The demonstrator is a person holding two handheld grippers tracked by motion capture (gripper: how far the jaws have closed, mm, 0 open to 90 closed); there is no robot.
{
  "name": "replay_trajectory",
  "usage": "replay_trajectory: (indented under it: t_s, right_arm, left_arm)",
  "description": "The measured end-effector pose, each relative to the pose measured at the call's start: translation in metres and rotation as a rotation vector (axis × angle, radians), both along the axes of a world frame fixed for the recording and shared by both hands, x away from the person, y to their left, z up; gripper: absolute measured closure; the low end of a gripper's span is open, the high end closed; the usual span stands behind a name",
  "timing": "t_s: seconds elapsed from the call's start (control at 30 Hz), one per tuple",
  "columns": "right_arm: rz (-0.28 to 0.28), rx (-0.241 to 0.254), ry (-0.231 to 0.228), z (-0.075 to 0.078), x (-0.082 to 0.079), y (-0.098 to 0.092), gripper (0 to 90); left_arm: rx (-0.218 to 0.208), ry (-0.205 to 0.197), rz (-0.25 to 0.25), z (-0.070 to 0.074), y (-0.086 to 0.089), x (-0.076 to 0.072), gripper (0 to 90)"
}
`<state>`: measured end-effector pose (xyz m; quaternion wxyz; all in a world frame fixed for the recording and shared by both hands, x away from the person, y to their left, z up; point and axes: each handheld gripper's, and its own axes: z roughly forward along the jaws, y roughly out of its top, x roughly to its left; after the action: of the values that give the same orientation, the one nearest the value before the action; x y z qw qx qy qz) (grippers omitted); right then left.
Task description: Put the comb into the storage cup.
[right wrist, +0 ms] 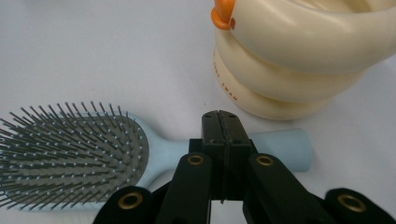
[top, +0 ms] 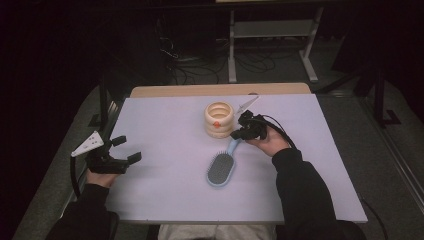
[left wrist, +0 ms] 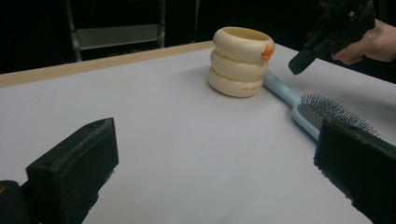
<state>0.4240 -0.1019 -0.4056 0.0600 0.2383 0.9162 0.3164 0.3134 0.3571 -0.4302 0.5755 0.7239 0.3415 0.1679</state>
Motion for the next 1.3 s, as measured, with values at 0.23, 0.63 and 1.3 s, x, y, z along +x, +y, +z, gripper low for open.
replay_trajectory:
  t_s: [0.23, 0.63, 1.3]
  right_arm:
    - [0.012, -0.009, 0.013, -0.01, 0.004, 0.008, 89.0]
    - [0.021, -0.017, 0.005, -0.019, 0.012, 0.017, 89.1]
    - [0.003, -0.061, 0.023, -0.034, 0.021, 0.017, 89.1]
  left_arm:
    - [-0.006, -0.001, 0.0, 0.0, 0.0, 0.0, 0.0]
    - [-0.005, 0.004, -0.006, -0.001, 0.0, 0.001, 0.0]
    - [-0.006, 0.007, -0.007, -0.001, 0.0, 0.001, 0.0]
